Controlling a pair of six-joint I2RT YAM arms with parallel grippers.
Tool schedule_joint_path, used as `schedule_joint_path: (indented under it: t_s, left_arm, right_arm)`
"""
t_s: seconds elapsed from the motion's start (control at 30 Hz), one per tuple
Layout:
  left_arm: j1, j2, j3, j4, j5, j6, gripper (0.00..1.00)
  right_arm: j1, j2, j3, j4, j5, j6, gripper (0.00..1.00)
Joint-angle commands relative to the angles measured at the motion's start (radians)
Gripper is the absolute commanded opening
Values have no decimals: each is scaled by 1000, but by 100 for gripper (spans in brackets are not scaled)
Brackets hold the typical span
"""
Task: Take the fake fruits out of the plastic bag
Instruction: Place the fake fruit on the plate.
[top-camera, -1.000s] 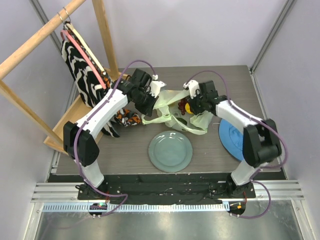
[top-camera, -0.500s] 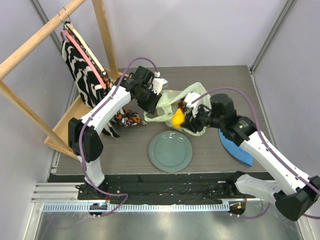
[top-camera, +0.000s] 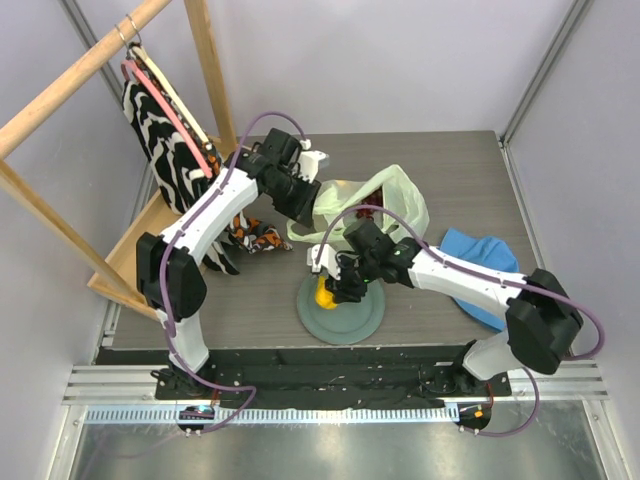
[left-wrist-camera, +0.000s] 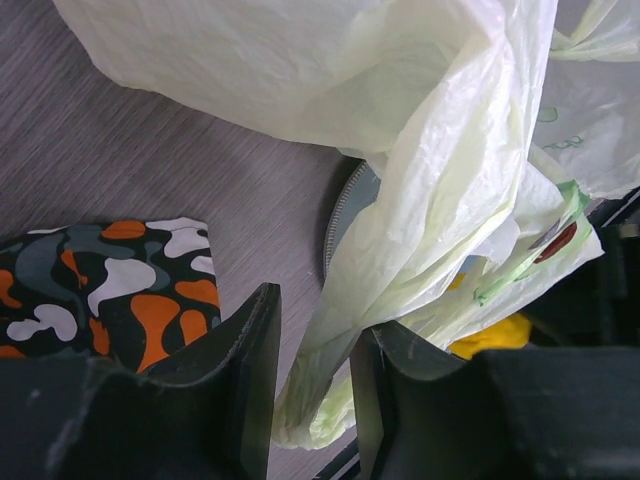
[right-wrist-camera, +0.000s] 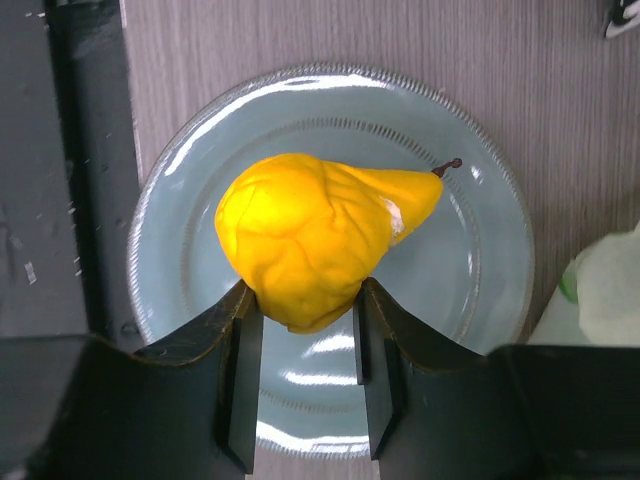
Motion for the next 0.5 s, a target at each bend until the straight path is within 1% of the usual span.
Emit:
schedule_joint_path:
  t_s: [0.0,0.1,0.13,0.17,0.2,0.23,0.27,0.33,0.37,0.43,0.47]
  left_arm:
    - [45,15,-5,27,64,-23,36]
    - [55,21,-8,25,85,-21,37]
    - [55,22,-9,25,87,-21,36]
    - [56,24,-9,22,94,-20,37]
    - [56,22,-11,24,102,-20,37]
    - [56,22,-14,24,104,-21,37]
    - [55,18,-18,22,105,-20,37]
    - [56,11,-23,21,105,-20,38]
    - [55,5,-32,19,104,-20,38]
    - [55,-2,-43,18,108,-18,38]
    - [56,-10,-55,16,108,-18,38]
  right_arm:
    - [26,57,-15,216,4,9,16]
    - [36,102,-21,266,4,35,17]
    - [38,111,-21,266,-6,28,20]
    - [41,120,-27,269,-5,28,28]
    - [41,120,-30,281,-6,31,43]
    - [41,119,-27,275,-3,32,61]
    - [41,114,-10,246,6,32,69]
    - [41,82,16,202,33,28,79]
    - [36,64,49,134,68,19,79]
    - [20,-14,94,47,76,-9,79]
    - [-14,-45,140,-37,63,-21,79]
